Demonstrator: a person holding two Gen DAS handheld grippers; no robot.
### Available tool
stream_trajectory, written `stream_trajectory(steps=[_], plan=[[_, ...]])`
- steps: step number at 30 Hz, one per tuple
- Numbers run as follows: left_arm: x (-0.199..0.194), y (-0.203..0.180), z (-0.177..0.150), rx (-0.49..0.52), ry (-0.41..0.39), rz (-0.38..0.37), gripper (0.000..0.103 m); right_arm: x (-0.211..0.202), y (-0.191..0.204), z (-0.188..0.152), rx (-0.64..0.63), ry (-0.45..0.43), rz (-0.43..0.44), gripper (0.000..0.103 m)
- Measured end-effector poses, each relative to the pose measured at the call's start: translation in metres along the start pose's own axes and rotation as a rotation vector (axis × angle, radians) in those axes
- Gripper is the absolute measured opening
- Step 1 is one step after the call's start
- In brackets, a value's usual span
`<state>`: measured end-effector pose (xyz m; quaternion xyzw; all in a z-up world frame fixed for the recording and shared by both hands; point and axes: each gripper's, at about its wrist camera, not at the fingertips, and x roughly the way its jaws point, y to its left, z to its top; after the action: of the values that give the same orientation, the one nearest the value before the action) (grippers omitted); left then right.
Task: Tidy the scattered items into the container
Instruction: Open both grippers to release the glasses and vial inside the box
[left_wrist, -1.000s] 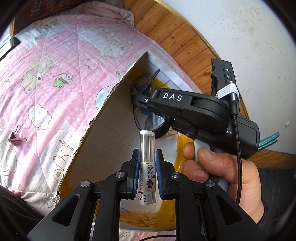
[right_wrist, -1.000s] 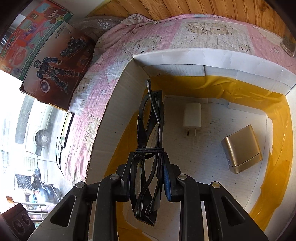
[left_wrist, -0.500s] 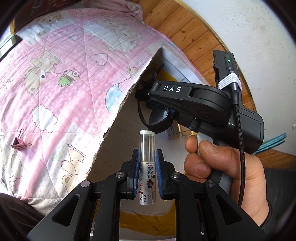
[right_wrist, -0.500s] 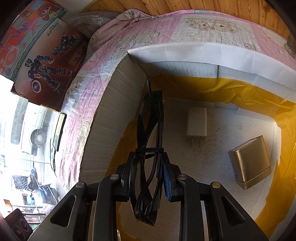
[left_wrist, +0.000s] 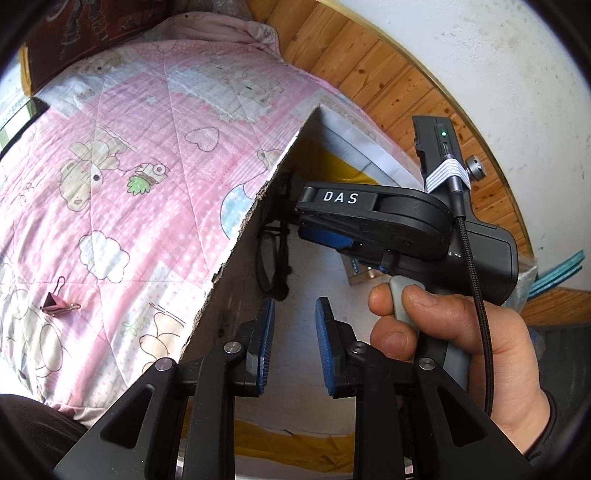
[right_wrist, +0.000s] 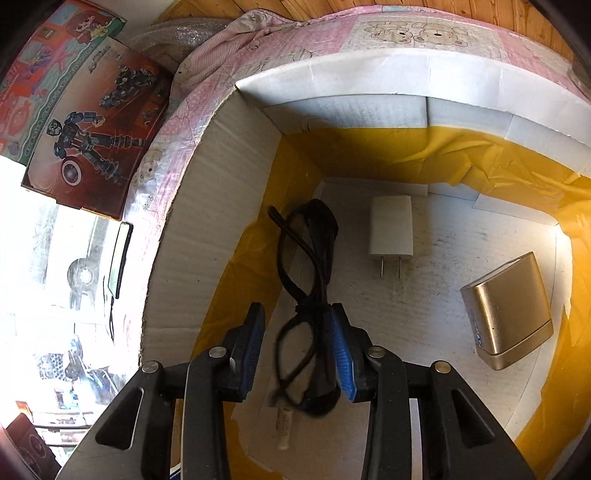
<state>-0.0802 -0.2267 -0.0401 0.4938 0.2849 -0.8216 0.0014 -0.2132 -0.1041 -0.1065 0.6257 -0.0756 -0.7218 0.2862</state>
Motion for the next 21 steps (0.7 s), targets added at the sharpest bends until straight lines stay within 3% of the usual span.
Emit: stream_trajectory(steps=[2,4,13,21], plan=[[-0.003,0.003,-0.002,-0.011,-0.004,0.003,0.026,-0.005,0.0,-0.001,0.002,-0.006,0.005,0.038],[-0.008,0.005,-0.004,-0.026,-0.016,0.016,0.036,-0.011,-0.001,-0.002,0.003,-0.011,0.011,0.038],[-0.023,-0.005,-0.022,-0.018,-0.025,0.018,0.036,-0.038,-0.007,-0.023,-0.005,-0.024,0.039,0.04],[-0.039,-0.021,-0.039,-0.013,-0.038,0.003,0.042,-0.078,-0.002,-0.051,-0.085,-0.056,0.078,0.04]])
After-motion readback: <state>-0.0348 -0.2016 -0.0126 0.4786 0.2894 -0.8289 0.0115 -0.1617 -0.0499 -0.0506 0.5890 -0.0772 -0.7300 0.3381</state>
